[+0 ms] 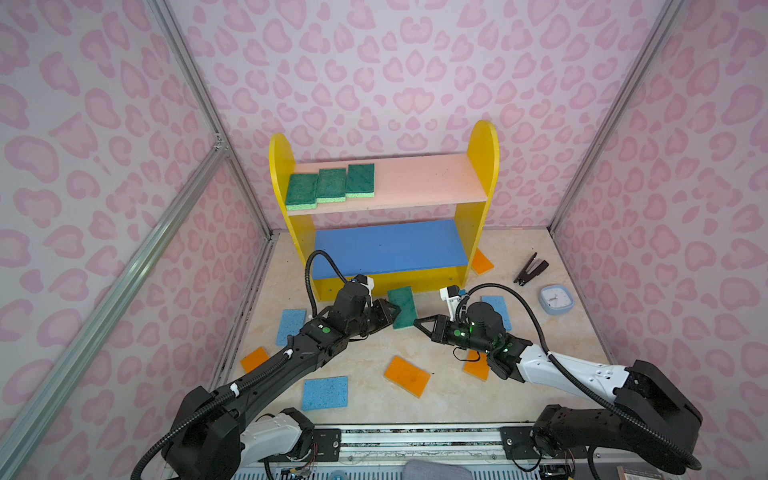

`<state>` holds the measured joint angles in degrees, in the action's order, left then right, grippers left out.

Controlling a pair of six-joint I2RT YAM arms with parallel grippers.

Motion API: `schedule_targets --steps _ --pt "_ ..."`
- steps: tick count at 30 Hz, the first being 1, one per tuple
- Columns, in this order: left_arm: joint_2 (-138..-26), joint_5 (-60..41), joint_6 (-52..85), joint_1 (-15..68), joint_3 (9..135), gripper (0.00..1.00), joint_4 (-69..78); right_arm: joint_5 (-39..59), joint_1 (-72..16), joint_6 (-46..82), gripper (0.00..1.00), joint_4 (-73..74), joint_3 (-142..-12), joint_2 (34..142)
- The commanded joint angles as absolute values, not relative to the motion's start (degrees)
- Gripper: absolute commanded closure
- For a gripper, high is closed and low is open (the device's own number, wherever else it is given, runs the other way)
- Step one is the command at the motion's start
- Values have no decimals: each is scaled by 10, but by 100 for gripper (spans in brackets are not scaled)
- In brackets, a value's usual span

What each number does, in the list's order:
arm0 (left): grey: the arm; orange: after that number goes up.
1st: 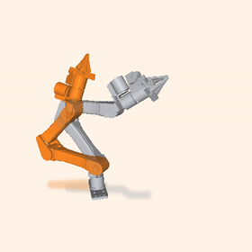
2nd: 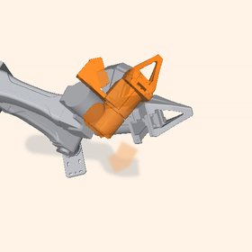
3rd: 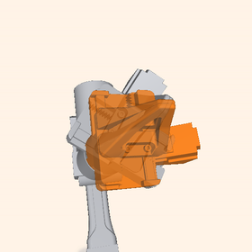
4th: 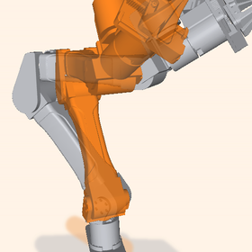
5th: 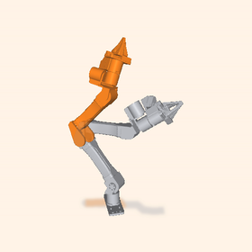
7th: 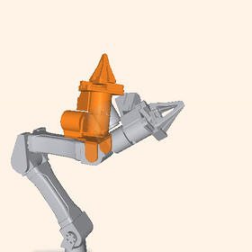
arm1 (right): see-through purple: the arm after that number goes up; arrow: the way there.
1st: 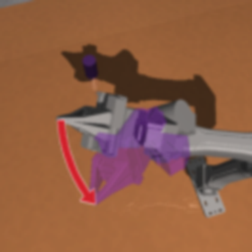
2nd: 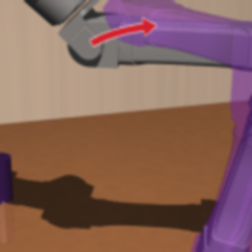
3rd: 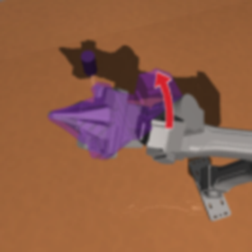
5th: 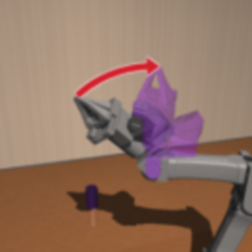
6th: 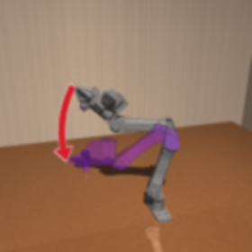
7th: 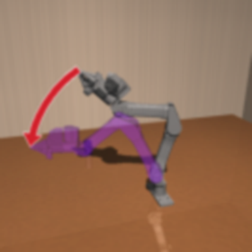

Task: Place and organize the cleaning sponges onto the shelf
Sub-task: 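Lift the green sponge with the left gripper while the right gripper closes on it, then carry the sponge with the right gripper to the shelf while the left withdraws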

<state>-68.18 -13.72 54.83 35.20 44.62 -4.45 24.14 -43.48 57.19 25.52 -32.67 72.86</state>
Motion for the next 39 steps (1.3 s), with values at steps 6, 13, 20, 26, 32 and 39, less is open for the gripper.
schedule_targets --steps 6,13,20,26,32,39 --pt "-670 -101 459 346 512 2 -117 213 -419 506 100 73 -383 639" --pt "-679 -70 406 343 554 2 -147 198 -383 450 100 -86 -459 554" --pt "-660 -48 392 343 551 2 -165 214 -350 391 100 -190 -586 559" --pt "-617 -25 394 343 514 2 -172 256 -325 350 100 -227 -726 642" --pt "-578 0 394 343 475 2 -178 274 -317 329 100 -231 -844 732" --pt "-545 18 393 343 436 2 -179 298 -306 322 100 -228 -987 836"
